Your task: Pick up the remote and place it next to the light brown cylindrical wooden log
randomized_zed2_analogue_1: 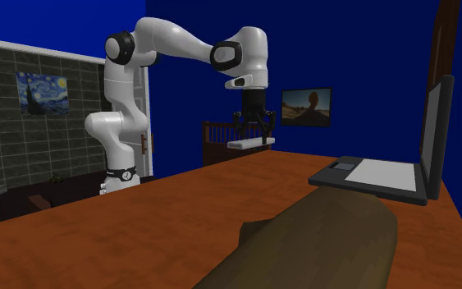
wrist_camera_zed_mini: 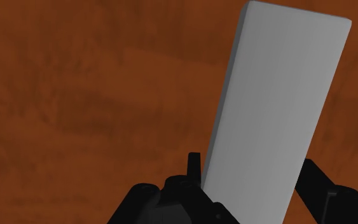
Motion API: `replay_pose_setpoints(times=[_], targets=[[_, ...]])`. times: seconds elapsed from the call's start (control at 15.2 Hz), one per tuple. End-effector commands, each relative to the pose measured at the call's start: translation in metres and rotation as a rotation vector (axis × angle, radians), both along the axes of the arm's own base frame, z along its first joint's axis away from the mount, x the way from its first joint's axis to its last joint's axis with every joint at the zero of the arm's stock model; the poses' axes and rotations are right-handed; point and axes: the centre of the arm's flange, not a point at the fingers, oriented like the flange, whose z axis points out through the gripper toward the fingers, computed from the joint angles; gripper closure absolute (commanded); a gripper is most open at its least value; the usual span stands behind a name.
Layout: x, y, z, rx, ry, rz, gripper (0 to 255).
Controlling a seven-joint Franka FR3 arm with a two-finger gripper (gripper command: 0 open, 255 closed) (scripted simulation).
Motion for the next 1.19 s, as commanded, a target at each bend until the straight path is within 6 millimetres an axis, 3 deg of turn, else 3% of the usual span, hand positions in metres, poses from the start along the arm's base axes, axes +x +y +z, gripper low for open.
replay_pose_setpoints(times=[0.0, 0.53, 1.12], targets=[[0.0, -0.001, 0.011, 0.0, 0.0, 0.0, 255], [0.0, -0.001, 0.049, 0.0, 0.0, 0.0, 255], [0.045, -0.111, 0.05, 0.0, 0.0, 0.0, 255]])
